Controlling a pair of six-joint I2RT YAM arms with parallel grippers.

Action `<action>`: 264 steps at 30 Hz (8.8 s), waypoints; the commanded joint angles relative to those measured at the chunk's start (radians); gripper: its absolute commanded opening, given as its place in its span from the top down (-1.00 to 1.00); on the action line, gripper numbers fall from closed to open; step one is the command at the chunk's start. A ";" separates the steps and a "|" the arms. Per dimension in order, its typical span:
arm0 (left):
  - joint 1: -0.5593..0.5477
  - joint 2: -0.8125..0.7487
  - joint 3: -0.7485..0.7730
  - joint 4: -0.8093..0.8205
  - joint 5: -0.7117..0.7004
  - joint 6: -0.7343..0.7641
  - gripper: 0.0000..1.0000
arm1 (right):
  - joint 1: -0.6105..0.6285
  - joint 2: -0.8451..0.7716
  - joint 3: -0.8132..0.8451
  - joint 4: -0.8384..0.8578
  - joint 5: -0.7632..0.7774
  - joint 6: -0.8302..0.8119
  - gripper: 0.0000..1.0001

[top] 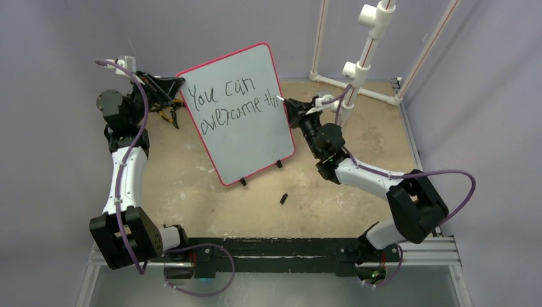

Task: Write a sentence on the whiteboard
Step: Write a sentence on the whiteboard, then close the whiteboard marker at the center of the board.

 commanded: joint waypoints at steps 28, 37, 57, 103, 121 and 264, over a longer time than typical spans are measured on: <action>0.007 0.005 -0.018 0.007 0.004 0.004 0.70 | -0.010 0.006 0.029 0.061 0.092 -0.013 1.00; 0.007 0.006 -0.018 0.007 0.006 0.003 0.70 | -0.010 0.023 0.034 0.036 0.098 -0.008 1.00; 0.007 0.006 -0.019 0.013 0.006 -0.001 0.70 | -0.002 0.004 -0.027 0.002 0.029 -0.015 1.00; 0.007 -0.002 -0.022 0.017 0.006 -0.002 0.70 | 0.056 -0.094 -0.110 -0.050 0.175 0.018 1.00; 0.007 0.002 -0.021 0.017 0.006 0.000 0.71 | 0.056 -0.027 -0.091 -0.047 0.147 0.020 1.00; -1.191 -0.145 -0.209 -0.802 -0.520 0.550 1.00 | 0.033 -0.600 -0.009 -1.097 -0.554 0.231 1.00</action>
